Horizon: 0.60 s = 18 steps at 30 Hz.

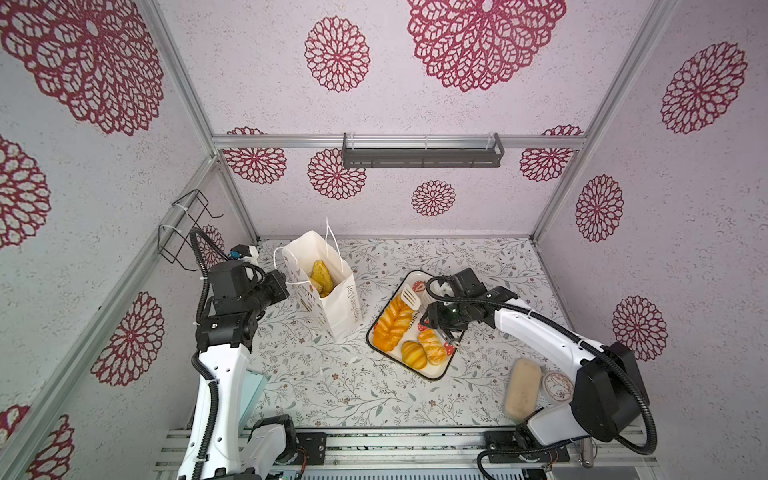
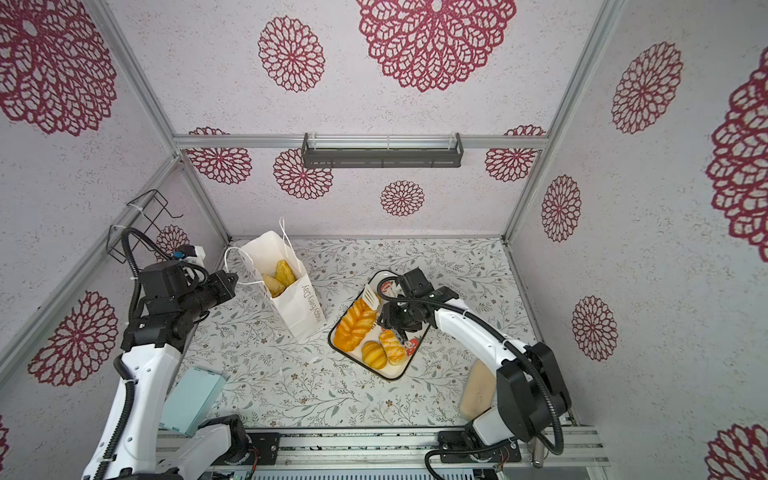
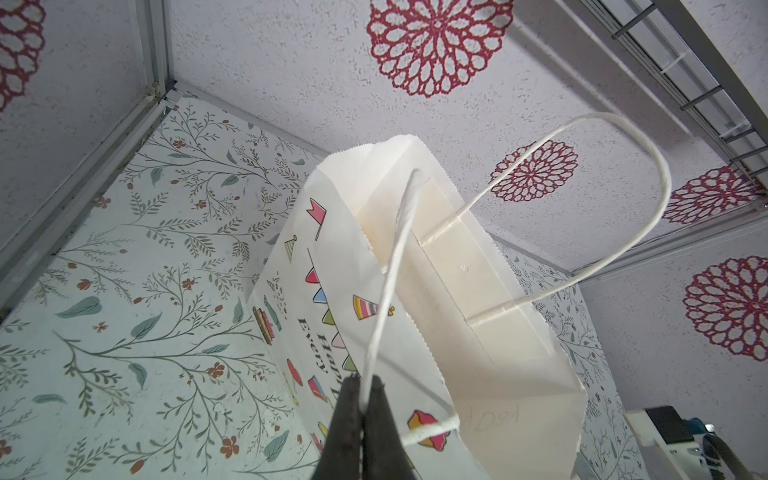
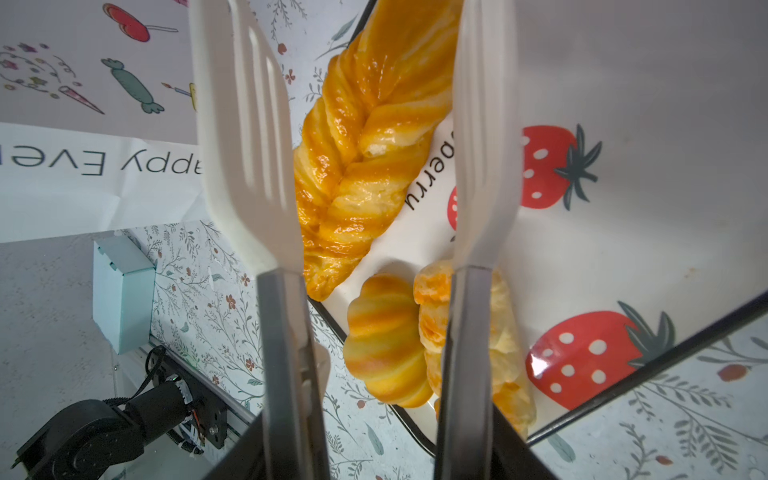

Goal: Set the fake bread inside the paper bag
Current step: 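Lower the tongs onto the twisted braid loaf and squeeze them with the right gripper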

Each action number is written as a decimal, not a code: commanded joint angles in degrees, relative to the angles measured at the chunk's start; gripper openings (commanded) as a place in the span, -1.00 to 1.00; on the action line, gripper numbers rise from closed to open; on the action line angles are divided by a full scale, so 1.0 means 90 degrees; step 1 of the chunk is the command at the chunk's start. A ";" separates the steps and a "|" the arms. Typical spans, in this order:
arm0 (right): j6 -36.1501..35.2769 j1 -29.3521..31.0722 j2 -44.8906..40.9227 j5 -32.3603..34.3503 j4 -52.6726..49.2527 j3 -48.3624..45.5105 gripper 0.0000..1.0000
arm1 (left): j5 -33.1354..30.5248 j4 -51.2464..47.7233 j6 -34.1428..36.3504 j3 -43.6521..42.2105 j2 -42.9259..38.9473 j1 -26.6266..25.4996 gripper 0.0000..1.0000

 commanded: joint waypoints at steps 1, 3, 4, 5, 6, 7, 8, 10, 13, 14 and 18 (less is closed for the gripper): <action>0.0048 -0.0084 0.0055 -0.0179 0.0288 0.0033 0.14 | 0.0003 0.0108 -0.0016 -0.0034 0.0016 0.0035 -1.00; 0.0030 -0.0113 0.0154 -0.0204 0.0336 -0.0015 0.14 | 0.0002 0.0109 -0.0006 -0.0030 0.0023 0.0037 -1.00; 0.0027 -0.0129 0.0201 -0.0219 0.0380 -0.0038 0.14 | 0.0004 0.0115 -0.0008 -0.0033 0.0016 0.0036 -1.00; 0.0018 -0.0159 0.0252 -0.0246 0.0409 -0.0065 0.14 | 0.0001 0.0111 0.0000 -0.0037 0.0020 0.0036 -1.00; 0.0015 -0.0181 0.0299 -0.0258 0.0450 -0.0085 0.14 | 0.0002 0.0114 -0.0003 -0.0037 0.0017 0.0032 -1.00; 0.0016 -0.0202 0.0328 -0.0277 0.0487 -0.0103 0.15 | 0.0002 0.0114 -0.0002 -0.0033 0.0028 0.0039 -1.00; 0.0022 -0.0219 0.0369 -0.0298 0.0523 -0.0115 0.15 | 0.0002 0.0106 -0.0007 -0.0037 0.0032 0.0039 -1.00; 0.0025 -0.0241 0.0445 -0.0345 0.0563 -0.0106 0.16 | 0.0002 0.0112 -0.0004 -0.0044 0.0033 0.0039 -1.00; -0.0011 -0.0241 0.0558 -0.0414 0.0593 -0.0062 0.16 | -0.0003 0.0101 -0.0008 -0.0028 0.0043 0.0039 -1.00; -0.0030 -0.0252 0.0605 -0.0404 0.0575 -0.0042 0.17 | -0.0008 0.0097 -0.0009 -0.0029 0.0042 0.0039 -1.00; -0.0100 -0.0264 0.0751 -0.0419 0.0583 -0.0047 0.16 | -0.0015 0.0092 0.0004 -0.0033 0.0036 0.0049 -1.00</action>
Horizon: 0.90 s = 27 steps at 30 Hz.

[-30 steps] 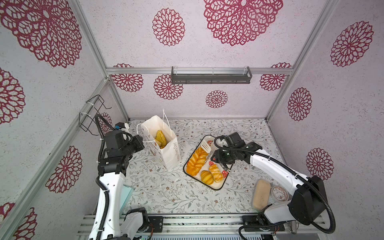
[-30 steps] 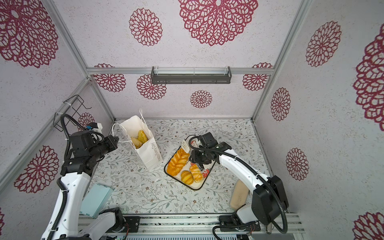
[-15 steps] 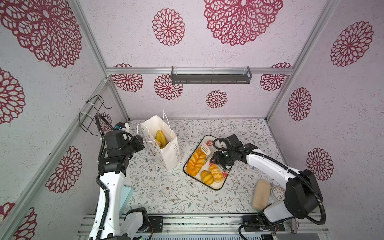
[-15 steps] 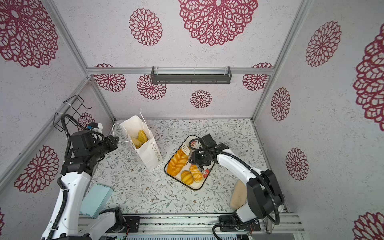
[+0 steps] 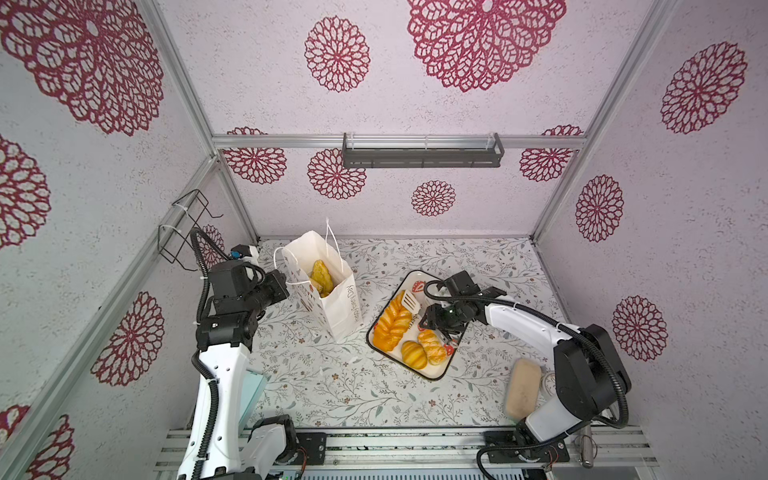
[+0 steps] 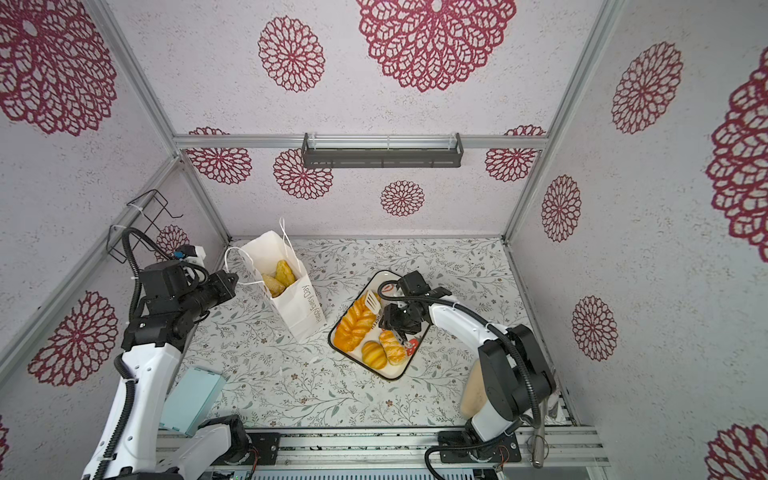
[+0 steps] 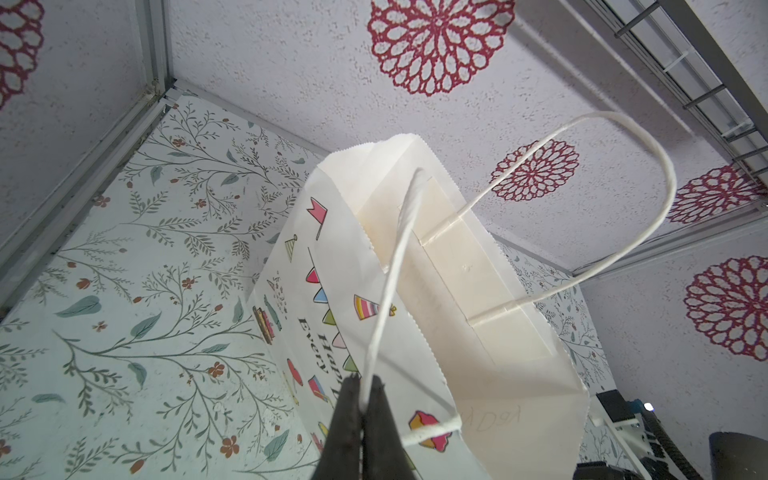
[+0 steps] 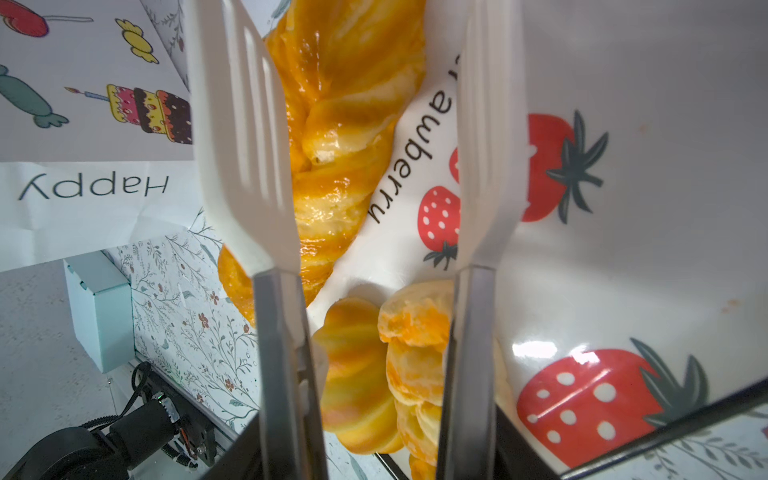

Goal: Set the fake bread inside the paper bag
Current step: 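Lower the tongs onto the twisted braid loaf and squeeze them with the right gripper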

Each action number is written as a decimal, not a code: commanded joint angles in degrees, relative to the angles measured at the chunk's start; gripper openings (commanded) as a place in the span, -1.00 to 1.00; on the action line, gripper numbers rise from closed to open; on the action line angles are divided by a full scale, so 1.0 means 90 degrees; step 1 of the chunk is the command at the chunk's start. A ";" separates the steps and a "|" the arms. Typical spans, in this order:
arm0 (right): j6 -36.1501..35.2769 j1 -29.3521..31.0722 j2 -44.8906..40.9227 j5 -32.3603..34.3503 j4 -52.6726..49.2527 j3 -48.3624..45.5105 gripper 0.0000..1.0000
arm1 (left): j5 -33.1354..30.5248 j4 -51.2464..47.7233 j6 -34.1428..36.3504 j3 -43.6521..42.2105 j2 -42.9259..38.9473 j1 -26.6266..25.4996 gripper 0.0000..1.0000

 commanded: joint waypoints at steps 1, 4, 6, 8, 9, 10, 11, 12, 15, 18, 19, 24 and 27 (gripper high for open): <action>-0.0089 -0.0047 0.0045 -0.0154 0.0179 0.0101 0.17 | -0.0022 0.0093 0.0005 -0.0035 0.0036 0.0048 -1.00; -0.0100 -0.0074 0.0114 -0.0207 0.0226 0.0106 0.16 | -0.0018 0.0090 0.0001 -0.0032 0.0041 0.0057 -1.00; -0.0088 -0.0072 0.0145 -0.0271 0.0275 0.0106 0.16 | -0.0011 0.0094 0.0009 -0.0029 0.0045 0.0051 -1.00; -0.0086 -0.0076 0.0189 -0.0325 0.0297 0.0116 0.16 | -0.0026 0.0089 0.0005 -0.0037 0.0045 0.0064 -1.00; -0.0090 -0.0074 0.0203 -0.0345 0.0311 0.0116 0.16 | -0.0023 0.0094 0.0003 -0.0032 0.0040 0.0068 -1.00; -0.0090 -0.0068 0.0211 -0.0370 0.0326 0.0116 0.15 | -0.0024 0.0091 0.0003 -0.0034 0.0034 0.0063 -1.00; -0.0084 -0.0074 0.0232 -0.0406 0.0345 0.0115 0.15 | -0.0020 0.0091 0.0002 -0.0037 0.0032 0.0073 -1.00; -0.0076 -0.0076 0.0250 -0.0424 0.0361 0.0117 0.14 | -0.0026 0.0089 0.0008 -0.0036 0.0025 0.0073 -1.00; -0.0063 -0.0075 0.0269 -0.0496 0.0404 0.0144 0.11 | -0.0027 0.0091 0.0013 -0.0031 0.0017 0.0085 -1.00; -0.0097 -0.0076 0.0272 -0.0504 0.0333 0.0191 0.08 | -0.0037 0.0089 0.0017 -0.0028 0.0006 0.0094 -1.00; -0.0107 -0.0075 0.0269 -0.0501 0.0303 0.0213 0.06 | -0.0036 0.0085 0.0011 -0.0036 -0.0002 0.0097 -1.00; -0.0216 -0.0074 0.0290 -0.0531 0.0145 0.0325 0.00 | -0.0037 0.0088 0.0016 -0.0029 -0.0033 0.0111 -1.00; -0.0246 -0.0081 0.0351 -0.0547 0.0101 0.0389 -0.07 | -0.0032 0.0087 0.0018 -0.0037 -0.0048 0.0116 -1.00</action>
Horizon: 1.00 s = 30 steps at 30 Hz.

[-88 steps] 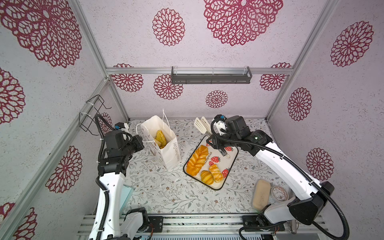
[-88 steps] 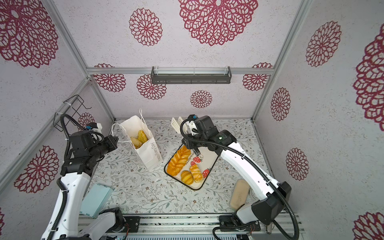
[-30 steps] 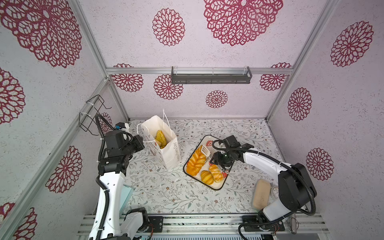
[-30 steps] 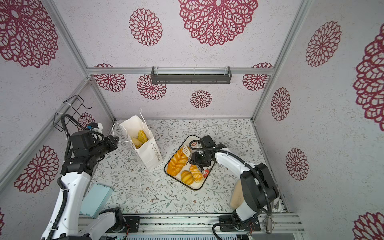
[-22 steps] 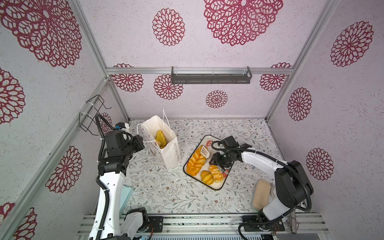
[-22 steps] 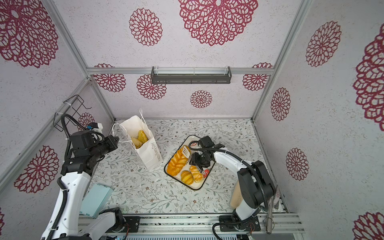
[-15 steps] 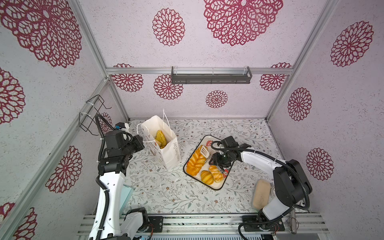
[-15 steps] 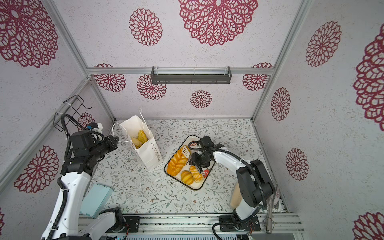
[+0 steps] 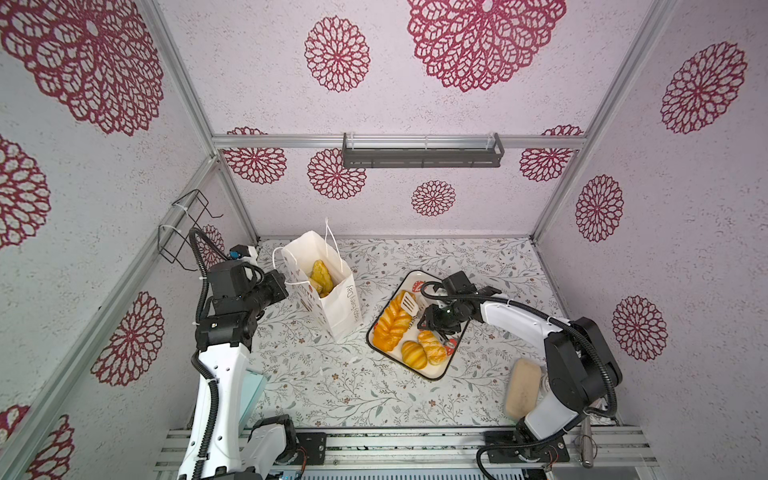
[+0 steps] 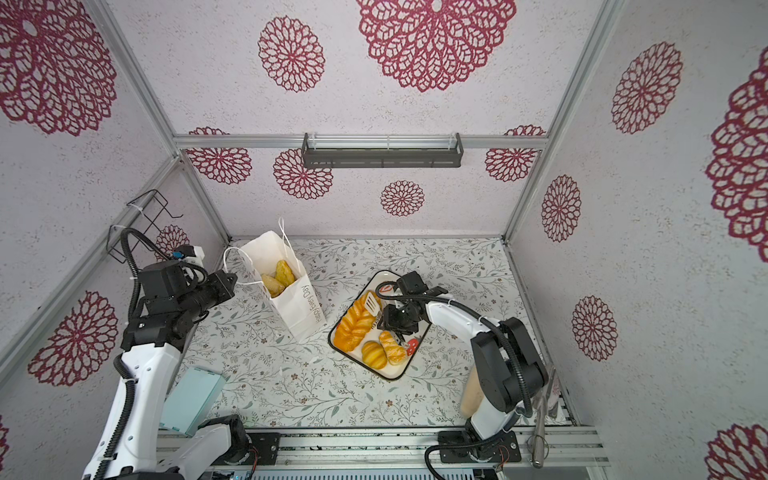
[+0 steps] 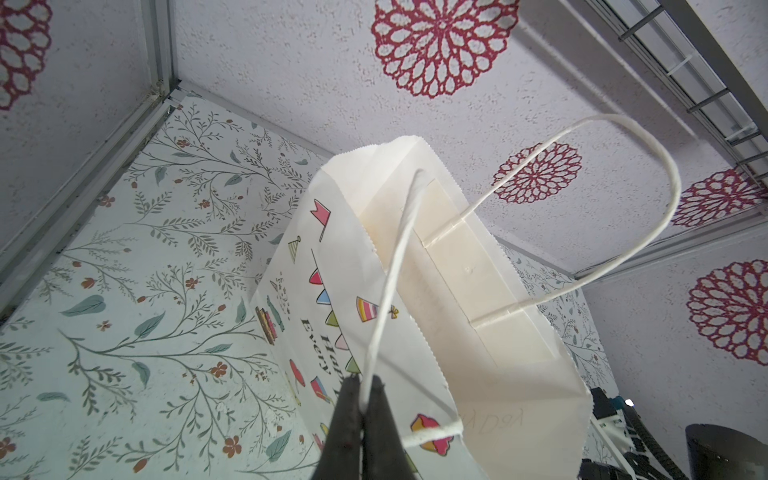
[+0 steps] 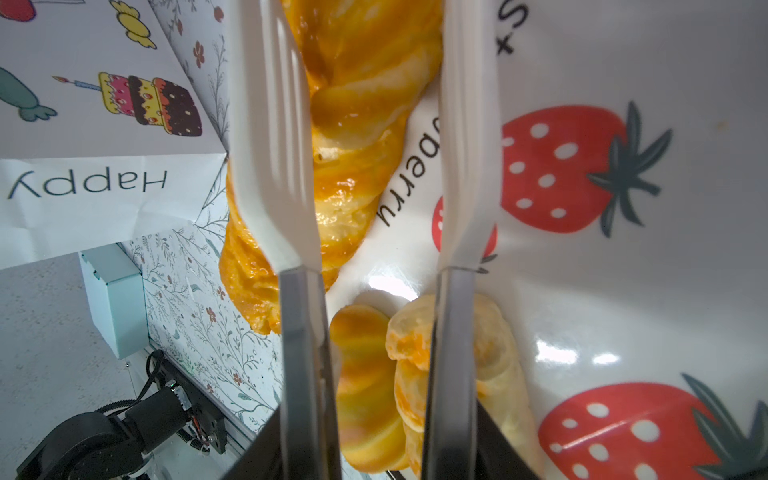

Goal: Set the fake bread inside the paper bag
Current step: 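Lower the tongs onto the twisted braid loaf and squeeze them with the right gripper, then lift the braid loaf in the tongs and carry it into the bag opening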

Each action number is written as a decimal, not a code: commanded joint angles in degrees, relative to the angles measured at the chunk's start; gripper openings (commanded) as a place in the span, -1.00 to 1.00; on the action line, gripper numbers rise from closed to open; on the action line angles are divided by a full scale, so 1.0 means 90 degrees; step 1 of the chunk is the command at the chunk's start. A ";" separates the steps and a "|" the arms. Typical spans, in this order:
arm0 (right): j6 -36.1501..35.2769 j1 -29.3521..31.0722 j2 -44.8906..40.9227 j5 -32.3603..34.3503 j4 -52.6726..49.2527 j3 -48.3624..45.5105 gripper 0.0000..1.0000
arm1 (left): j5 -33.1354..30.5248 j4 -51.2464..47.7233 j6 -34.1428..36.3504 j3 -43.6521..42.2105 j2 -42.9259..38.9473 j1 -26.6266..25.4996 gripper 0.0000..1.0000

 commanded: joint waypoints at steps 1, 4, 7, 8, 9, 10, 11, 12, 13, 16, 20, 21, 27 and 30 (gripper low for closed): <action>-0.0184 -0.0042 0.0015 -0.0177 -0.0017 0.0294 -0.11 | -0.0037 0.0080 0.0021 -0.0043 -0.0052 0.0055 -1.00; -0.0186 -0.0052 0.0020 -0.0162 -0.0017 0.0348 -0.28 | -0.0046 0.0073 0.0022 -0.0039 -0.0062 0.0066 -1.00; -0.0151 -0.0089 -0.0047 -0.0120 -0.0017 0.0373 -0.50 | -0.0034 0.0083 0.0026 -0.0047 -0.0052 0.0068 -1.00; -0.0148 -0.0099 -0.0076 -0.0107 -0.0017 0.0373 -0.54 | -0.0020 0.0081 0.0029 -0.0046 -0.0060 0.0067 -1.00; -0.0142 -0.0115 -0.0117 -0.0091 -0.0017 0.0365 -0.57 | -0.0019 0.0081 0.0018 -0.0046 -0.0047 0.0067 -1.00; -0.0118 -0.0129 -0.0161 -0.0086 -0.0013 0.0363 -0.59 | -0.0013 0.0089 0.0012 -0.0047 -0.0042 0.0068 -1.00; -0.0115 -0.0146 -0.0214 -0.0084 -0.0002 0.0358 -0.60 | -0.0001 0.0103 0.0018 -0.0046 -0.0036 0.0067 -1.00; -0.0099 -0.0162 -0.0272 -0.0065 0.0016 0.0348 -0.60 | 0.0006 0.0100 0.0001 -0.0039 -0.0028 0.0062 -1.00; -0.0083 -0.0163 -0.0361 -0.0050 0.0058 0.0327 -0.61 | 0.0011 0.0113 -0.0004 -0.0043 -0.0017 0.0064 -1.00; -0.0095 -0.0207 -0.0599 0.0039 0.0035 0.0332 -0.62 | 0.0033 0.0126 -0.0016 -0.0047 0.0011 0.0062 -1.00; -0.0184 -0.0298 -0.1019 0.0206 -0.0087 0.0382 -0.62 | 0.0062 0.0150 -0.0033 -0.0063 0.0040 0.0067 -1.00; -0.0206 -0.0323 -0.1105 0.0241 -0.0128 0.0399 -0.62 | 0.0070 0.0154 -0.0045 -0.0062 0.0038 0.0064 -1.00; -0.0421 -0.0351 -0.1679 0.0546 -0.0439 0.0585 -0.62 | 0.0111 0.0196 -0.0067 -0.0066 0.0080 0.0065 -1.00; -0.0527 -0.0349 -0.1974 0.0711 -0.0544 0.0714 -0.62 | 0.0120 0.0210 -0.0077 -0.0057 0.0084 0.0061 -1.00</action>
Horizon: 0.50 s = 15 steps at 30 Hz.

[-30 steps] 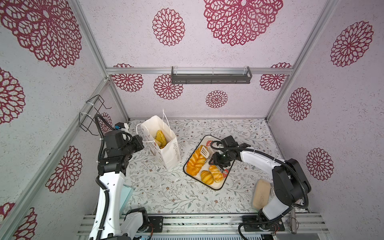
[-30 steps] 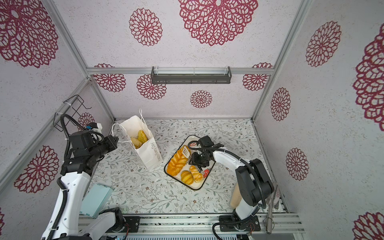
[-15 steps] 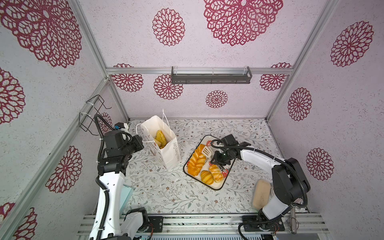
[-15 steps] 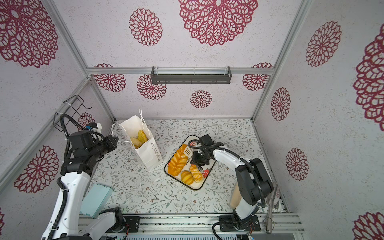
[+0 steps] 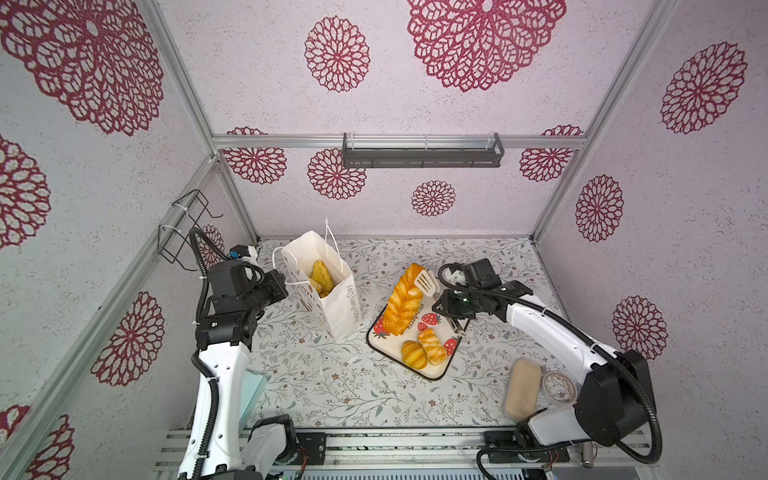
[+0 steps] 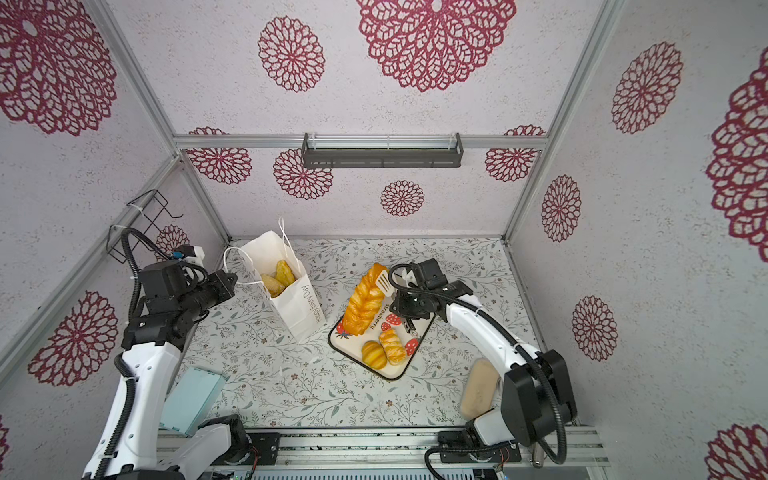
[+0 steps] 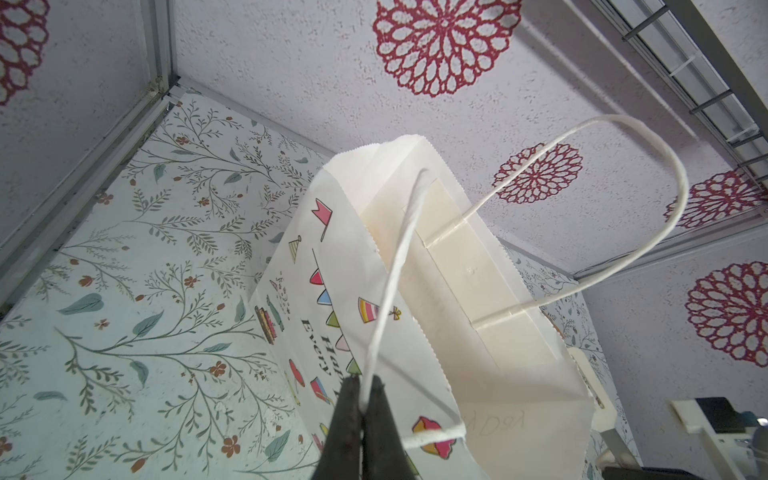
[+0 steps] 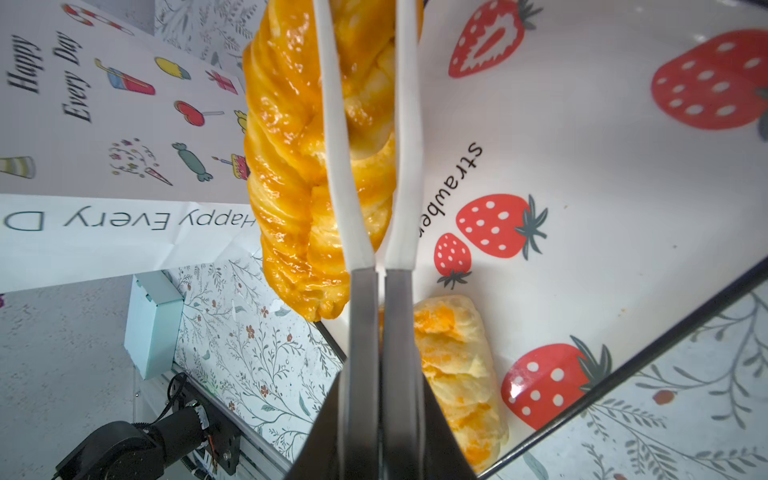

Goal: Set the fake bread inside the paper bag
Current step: 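Lift the braid loaf in the tongs and carry it into the bag opening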

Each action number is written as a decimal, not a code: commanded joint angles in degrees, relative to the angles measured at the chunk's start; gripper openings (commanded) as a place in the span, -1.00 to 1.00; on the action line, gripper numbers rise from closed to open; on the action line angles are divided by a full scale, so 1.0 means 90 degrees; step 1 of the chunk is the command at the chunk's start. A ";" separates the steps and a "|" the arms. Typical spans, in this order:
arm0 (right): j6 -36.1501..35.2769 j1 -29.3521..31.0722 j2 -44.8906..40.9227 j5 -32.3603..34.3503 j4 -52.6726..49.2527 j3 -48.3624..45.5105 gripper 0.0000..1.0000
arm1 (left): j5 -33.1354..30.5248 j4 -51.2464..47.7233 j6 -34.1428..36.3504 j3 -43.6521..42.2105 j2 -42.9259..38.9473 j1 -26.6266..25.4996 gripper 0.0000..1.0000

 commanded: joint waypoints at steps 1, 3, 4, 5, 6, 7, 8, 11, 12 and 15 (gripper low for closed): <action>-0.0321 -0.0025 -0.0543 0.0219 -0.0007 0.0385 -0.62 | 0.0080 0.0192 -0.0034 -0.0053 0.0021 0.0051 -1.00; -0.0382 -0.0025 -0.0671 0.0283 -0.0061 0.0480 -0.62 | 0.0080 0.0192 -0.0038 -0.0071 0.0025 0.0047 -1.00; -0.0411 -0.0022 -0.0741 0.0299 -0.0078 0.0532 -0.62 | 0.0087 0.0192 -0.0031 -0.0064 0.0025 0.0044 -1.00; -0.0431 -0.0025 -0.0786 0.0287 -0.0100 0.0593 -0.61 | 0.0090 0.0201 -0.0044 -0.0071 0.0025 0.0051 -1.00; -0.0448 -0.0026 -0.0843 0.0267 -0.0117 0.0663 -0.62 | 0.0100 0.0200 -0.0043 -0.0069 0.0025 0.0051 -1.00; -0.0481 -0.0015 -0.0885 0.0247 -0.0127 0.0731 -0.62 | 0.0107 0.0201 -0.0046 -0.0068 0.0024 0.0050 -1.00; -0.0489 -0.0013 -0.0942 0.0222 -0.0132 0.0784 -0.62 | 0.0102 0.0201 -0.0045 -0.0068 0.0026 0.0047 -1.00; -0.0608 0.0000 -0.1072 0.0188 -0.0206 0.1045 -0.62 | 0.0108 0.0201 -0.0046 -0.0076 0.0016 0.0046 -1.00; -0.0676 0.0010 -0.1100 0.0195 -0.0272 0.1161 -0.62 | 0.0104 0.0201 -0.0043 -0.0072 0.0014 0.0051 -1.00; -0.0835 0.0042 -0.1138 0.0190 -0.0397 0.1503 -0.62 | 0.0118 0.0209 -0.0048 -0.0069 -0.0003 0.0051 -1.00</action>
